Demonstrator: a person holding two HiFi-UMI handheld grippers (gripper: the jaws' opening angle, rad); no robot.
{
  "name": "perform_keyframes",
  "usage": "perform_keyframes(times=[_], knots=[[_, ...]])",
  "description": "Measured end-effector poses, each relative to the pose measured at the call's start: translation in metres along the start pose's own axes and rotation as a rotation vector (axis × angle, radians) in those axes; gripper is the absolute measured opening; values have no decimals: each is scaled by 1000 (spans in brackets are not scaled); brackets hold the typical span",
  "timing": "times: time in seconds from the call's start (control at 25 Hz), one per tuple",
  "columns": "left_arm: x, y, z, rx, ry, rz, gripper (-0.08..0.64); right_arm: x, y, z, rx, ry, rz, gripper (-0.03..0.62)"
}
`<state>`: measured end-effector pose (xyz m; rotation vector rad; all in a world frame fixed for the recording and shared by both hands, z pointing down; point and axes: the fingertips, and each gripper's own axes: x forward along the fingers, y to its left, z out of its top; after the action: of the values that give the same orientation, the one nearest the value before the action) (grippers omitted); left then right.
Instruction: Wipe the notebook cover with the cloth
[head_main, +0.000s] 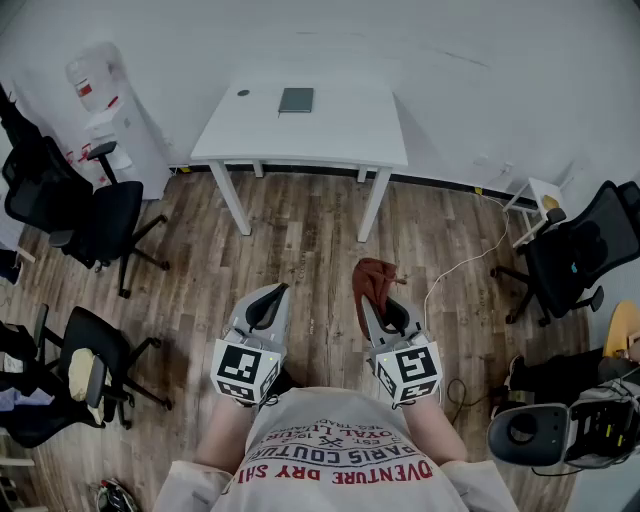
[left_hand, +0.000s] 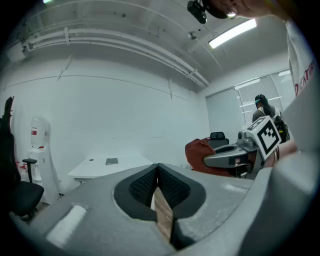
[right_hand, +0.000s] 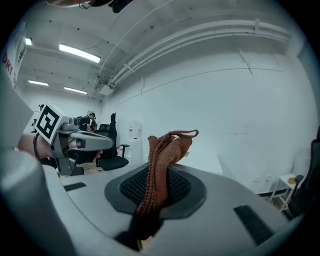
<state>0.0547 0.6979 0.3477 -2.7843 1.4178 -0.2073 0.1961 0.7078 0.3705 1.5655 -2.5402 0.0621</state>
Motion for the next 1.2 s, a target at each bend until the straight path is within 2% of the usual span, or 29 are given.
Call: perform_keyframes(times=[0.52, 0.76, 1.08, 1.2], knots=[[12, 3, -1, -3, 15, 17, 9, 9, -4, 5, -1, -19, -10, 74], [18, 6, -12, -22, 45, 22, 9, 14, -9, -11, 41, 0, -25, 75], [38, 41, -20, -25, 75, 41, 9, 52, -17, -19, 67, 32, -20, 77], [51, 65, -20, -23, 71, 44, 9, 76, -18, -19, 34, 51, -27, 77]])
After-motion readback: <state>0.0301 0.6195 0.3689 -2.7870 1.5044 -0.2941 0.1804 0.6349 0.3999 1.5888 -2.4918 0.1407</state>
